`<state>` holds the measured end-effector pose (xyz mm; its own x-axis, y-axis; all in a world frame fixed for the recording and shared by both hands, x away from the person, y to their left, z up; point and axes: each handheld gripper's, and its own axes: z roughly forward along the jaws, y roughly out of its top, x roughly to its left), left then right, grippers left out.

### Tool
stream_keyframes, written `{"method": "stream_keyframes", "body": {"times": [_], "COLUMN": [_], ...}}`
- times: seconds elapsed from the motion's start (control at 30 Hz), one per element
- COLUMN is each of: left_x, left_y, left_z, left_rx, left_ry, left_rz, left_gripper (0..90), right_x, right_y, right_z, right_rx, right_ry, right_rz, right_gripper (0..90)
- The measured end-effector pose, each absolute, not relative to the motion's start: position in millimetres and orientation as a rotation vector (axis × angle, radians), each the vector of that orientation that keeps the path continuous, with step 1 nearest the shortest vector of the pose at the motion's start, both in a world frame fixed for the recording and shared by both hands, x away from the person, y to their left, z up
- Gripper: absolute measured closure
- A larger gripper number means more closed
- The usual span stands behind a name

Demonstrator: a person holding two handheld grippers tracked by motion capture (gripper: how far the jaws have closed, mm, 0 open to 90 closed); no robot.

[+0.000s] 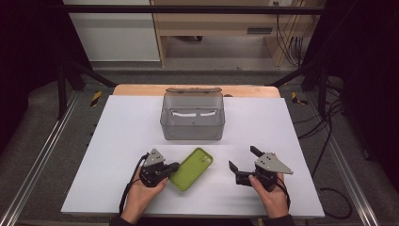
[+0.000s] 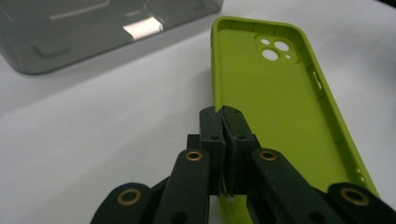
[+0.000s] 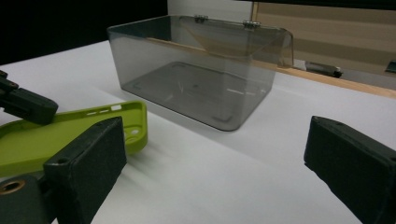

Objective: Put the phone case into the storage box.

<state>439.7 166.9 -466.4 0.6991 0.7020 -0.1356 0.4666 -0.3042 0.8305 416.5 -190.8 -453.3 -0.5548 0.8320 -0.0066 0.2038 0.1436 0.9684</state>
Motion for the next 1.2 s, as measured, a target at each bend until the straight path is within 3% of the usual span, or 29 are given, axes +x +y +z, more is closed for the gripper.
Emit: {"method": "stream_keyframes", "body": {"times": [0.83,1.2], "left_x": [431,428], "left_y": [212,214], "left_z": [-440,-435], "left_rx": [1.648,1.627], "left_ry": [0.919,0.901], "left_rz": [0.535,0.569], "left_gripper": [88.5,88.5], "right_x": [420,423], "right_y": [-90,-61], "right_z": [-434,-427], "right_rx": [0.95,0.947], "right_ry": [2.062,2.082], "right_rz": [1.611,1.698], "right_gripper": [4.7,5.3]}}
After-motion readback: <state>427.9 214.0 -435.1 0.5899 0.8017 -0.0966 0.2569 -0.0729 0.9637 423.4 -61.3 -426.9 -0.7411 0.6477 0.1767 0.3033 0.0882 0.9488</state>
